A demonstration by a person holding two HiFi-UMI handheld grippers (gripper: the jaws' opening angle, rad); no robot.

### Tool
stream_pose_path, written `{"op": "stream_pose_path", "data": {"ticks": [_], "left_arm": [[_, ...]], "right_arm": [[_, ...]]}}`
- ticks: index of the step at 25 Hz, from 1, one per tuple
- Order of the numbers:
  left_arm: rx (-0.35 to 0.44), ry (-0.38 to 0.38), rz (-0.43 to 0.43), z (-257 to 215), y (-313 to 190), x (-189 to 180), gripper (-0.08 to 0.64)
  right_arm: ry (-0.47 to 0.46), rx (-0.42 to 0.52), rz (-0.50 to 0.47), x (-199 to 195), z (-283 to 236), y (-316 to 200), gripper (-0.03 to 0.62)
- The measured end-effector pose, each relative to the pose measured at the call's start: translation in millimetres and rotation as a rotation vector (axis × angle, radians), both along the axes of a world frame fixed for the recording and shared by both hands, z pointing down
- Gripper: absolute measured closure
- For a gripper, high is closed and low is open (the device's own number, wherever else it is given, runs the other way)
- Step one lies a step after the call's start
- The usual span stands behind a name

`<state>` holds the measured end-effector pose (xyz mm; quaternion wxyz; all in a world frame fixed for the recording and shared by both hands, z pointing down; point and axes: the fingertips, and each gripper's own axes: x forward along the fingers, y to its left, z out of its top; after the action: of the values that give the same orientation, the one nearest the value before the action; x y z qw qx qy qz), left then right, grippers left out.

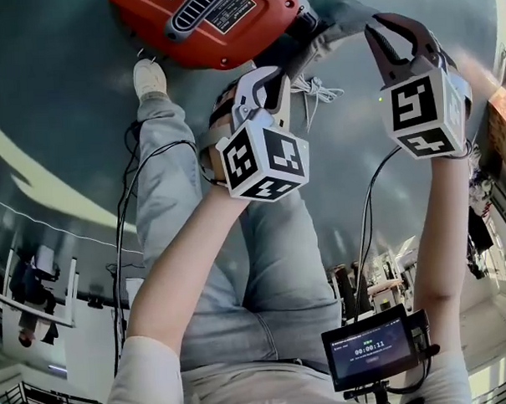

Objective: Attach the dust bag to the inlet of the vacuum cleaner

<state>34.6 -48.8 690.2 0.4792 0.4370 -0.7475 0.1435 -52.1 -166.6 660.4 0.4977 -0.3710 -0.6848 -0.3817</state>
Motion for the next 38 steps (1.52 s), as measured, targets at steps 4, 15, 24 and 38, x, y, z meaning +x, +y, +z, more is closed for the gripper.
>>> {"op": "stream_pose_path", "data": {"ticks": [4,15,24,38], "left_arm": [[-0.011,0.048,0.084,-2,13,28,0.546],[-0.017,0.062,0.188,-19,53,12,0.546],[0.099,0.109,0.272,-60,61,-7,0.548],[0.251,-0.058,0.465,-248,36,-48,0.548]], "right_arm": [[0.060,-0.039,0.191,44,19,-12,0.542],[0.241,-0.002,0.323,57,73,43,0.373],[0.094,-0.153,0.577,81,6,33,0.377],[-0.375,-0.766,0.980,55,-252,69,0.508]]}}
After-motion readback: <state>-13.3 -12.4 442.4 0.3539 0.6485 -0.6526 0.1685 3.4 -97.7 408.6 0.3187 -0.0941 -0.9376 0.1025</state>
